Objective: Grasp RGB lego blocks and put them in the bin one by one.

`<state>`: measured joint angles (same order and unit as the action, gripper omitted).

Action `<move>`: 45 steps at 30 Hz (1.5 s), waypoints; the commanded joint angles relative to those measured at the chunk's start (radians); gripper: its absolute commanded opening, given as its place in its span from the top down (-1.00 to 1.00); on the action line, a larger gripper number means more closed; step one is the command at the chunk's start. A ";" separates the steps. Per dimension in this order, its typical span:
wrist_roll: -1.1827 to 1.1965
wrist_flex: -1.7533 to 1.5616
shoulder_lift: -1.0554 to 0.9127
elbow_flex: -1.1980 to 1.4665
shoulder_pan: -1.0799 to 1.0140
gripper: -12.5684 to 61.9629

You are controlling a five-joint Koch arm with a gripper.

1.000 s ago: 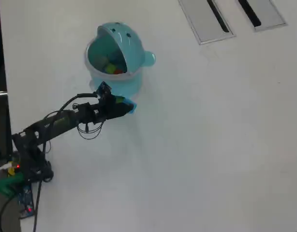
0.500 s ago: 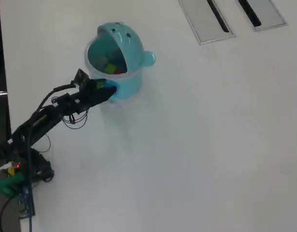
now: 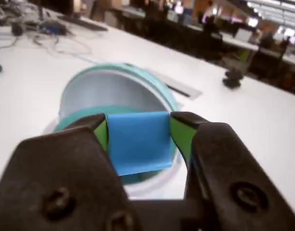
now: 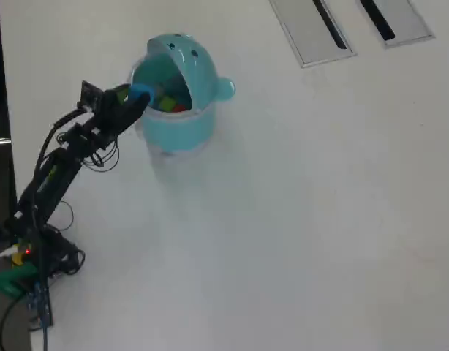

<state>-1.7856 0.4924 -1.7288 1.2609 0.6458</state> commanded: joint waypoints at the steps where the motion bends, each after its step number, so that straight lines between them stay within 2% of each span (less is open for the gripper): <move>1: -0.025 -0.026 -0.005 -0.100 0.021 0.64; 11: -0.078 -0.086 0.187 -0.186 0.092 0.64; 23: -0.084 -0.193 0.344 -0.209 0.046 0.63; 24: -0.094 -0.195 0.354 -0.212 0.044 0.61; 25: -0.118 -0.202 0.373 -0.184 -0.003 -0.10; 28: -0.138 -0.089 0.360 -0.216 -0.006 -0.13; 35: -0.144 -0.084 0.307 -0.204 -0.026 -0.16; 39: -0.135 -0.084 0.255 -0.166 -0.067 -0.26; 45: 0.015 -0.084 0.178 -0.100 -0.109 -0.27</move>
<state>-1.8193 0.4111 -1.4895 1.1996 0.5507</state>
